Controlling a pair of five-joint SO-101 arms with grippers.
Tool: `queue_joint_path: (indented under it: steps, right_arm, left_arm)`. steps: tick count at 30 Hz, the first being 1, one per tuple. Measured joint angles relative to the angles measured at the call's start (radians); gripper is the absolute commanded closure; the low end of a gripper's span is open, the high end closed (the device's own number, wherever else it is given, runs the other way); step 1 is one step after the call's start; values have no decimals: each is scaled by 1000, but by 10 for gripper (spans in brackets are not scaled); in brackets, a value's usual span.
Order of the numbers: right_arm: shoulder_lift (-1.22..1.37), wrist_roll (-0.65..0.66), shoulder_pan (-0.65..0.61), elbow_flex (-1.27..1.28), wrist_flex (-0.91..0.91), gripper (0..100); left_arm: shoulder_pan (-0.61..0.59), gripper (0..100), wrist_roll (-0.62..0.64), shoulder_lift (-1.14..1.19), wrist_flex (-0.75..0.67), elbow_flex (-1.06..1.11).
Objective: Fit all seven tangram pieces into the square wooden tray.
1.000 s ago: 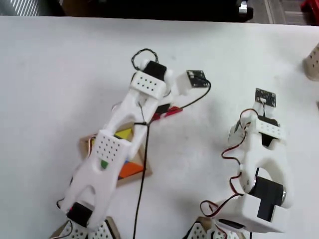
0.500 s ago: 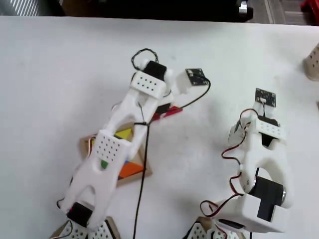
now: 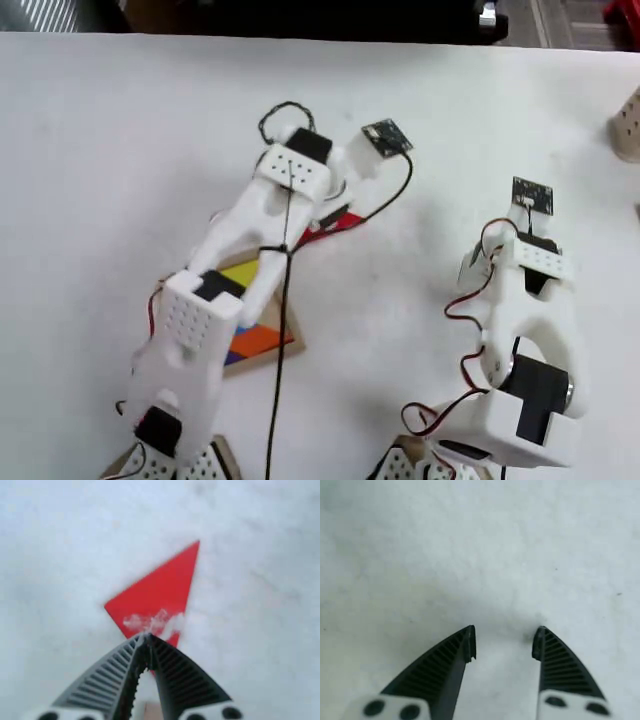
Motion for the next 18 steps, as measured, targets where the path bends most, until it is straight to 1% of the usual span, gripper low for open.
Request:
queue_joint_path:
  steps: [4,8,12,15,18]
  right_arm:
    - [0,0,0,0,0,808]
    - [0,0,0,0,0,808]
    - [0,0,0,0,0,808]
    - [0,0,0,0,0,808]
    - [0,0,0,0,0,808]
  left_arm:
    - [0,947,21,0,-293,133]
    - [-18,947,31,0,-468,161]
    - [-52,950,31,0,-497,170]
    - [-63,952,31,0,-499,224]
    - [-57,980,31,-2,-482,265]
